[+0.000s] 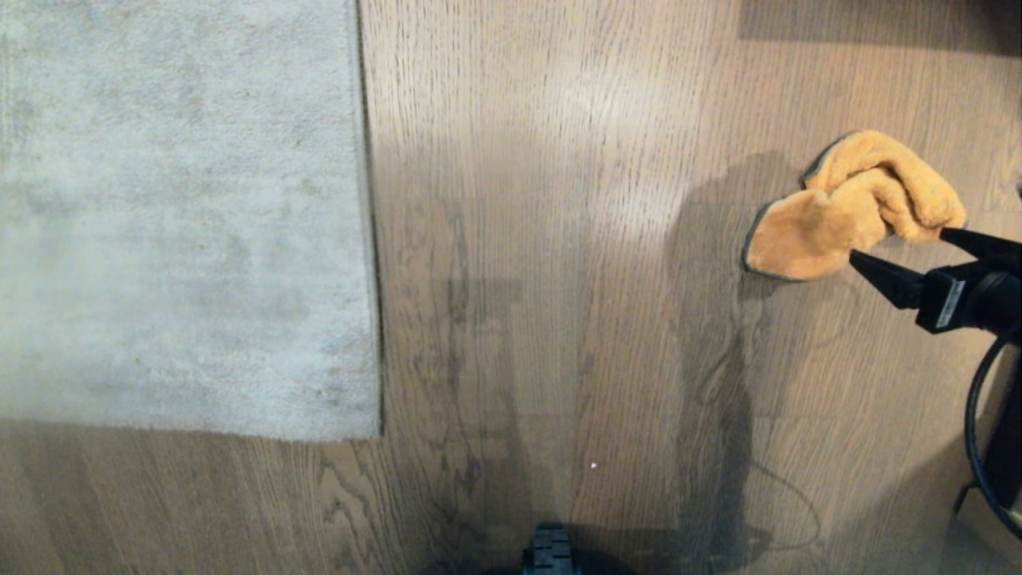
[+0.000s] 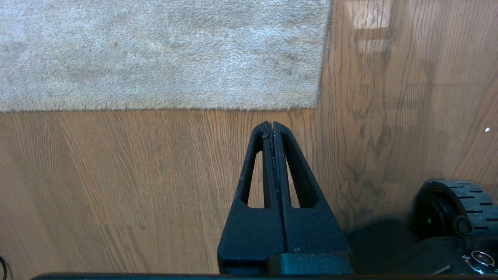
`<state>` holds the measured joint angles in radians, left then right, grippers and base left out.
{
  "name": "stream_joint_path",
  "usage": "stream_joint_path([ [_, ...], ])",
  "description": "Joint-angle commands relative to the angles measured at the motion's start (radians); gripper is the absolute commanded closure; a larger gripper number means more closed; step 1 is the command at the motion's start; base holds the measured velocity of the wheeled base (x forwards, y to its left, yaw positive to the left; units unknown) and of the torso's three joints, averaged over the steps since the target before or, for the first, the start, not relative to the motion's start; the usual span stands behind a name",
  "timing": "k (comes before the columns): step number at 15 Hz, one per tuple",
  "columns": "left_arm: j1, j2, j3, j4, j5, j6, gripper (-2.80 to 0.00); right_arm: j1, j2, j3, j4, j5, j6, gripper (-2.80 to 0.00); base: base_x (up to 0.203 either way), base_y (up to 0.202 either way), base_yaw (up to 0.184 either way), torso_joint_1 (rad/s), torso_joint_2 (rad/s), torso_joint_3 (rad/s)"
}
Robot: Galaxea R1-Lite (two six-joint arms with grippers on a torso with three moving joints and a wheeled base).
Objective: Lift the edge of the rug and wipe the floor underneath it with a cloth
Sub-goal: Pick up the rag
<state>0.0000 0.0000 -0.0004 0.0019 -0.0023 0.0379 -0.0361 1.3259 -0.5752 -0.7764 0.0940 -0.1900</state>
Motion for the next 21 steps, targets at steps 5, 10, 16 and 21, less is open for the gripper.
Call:
stream_joint_path([
  [5,0.0,0.0,0.0,0.0,-0.001,0.0,0.0,-0.11,0.164,-0.11,-0.087,0.0,-0.005,-2.8,0.0,0.0,0.0,0.0,0.0,0.0],
  [10,0.0,0.0,0.0,0.0,-0.001,0.0,0.0,-0.117,0.276,-0.121,-0.224,0.001,0.003,-2.8,0.0,0.0,0.0,0.0,0.0,0.0],
  [16,0.0,0.0,-0.001,0.0,-0.001,0.0,0.0,-0.129,0.386,-0.193,-0.298,0.001,0.007,-2.8,0.0,0.0,0.0,0.0,0.0,0.0],
  [21,0.0,0.0,-0.001,0.0,-0.001,0.0,0.0,-0.15,0.455,-0.255,-0.304,0.002,0.021,-2.8,0.0,0.0,0.0,0.0,0.0,0.0],
])
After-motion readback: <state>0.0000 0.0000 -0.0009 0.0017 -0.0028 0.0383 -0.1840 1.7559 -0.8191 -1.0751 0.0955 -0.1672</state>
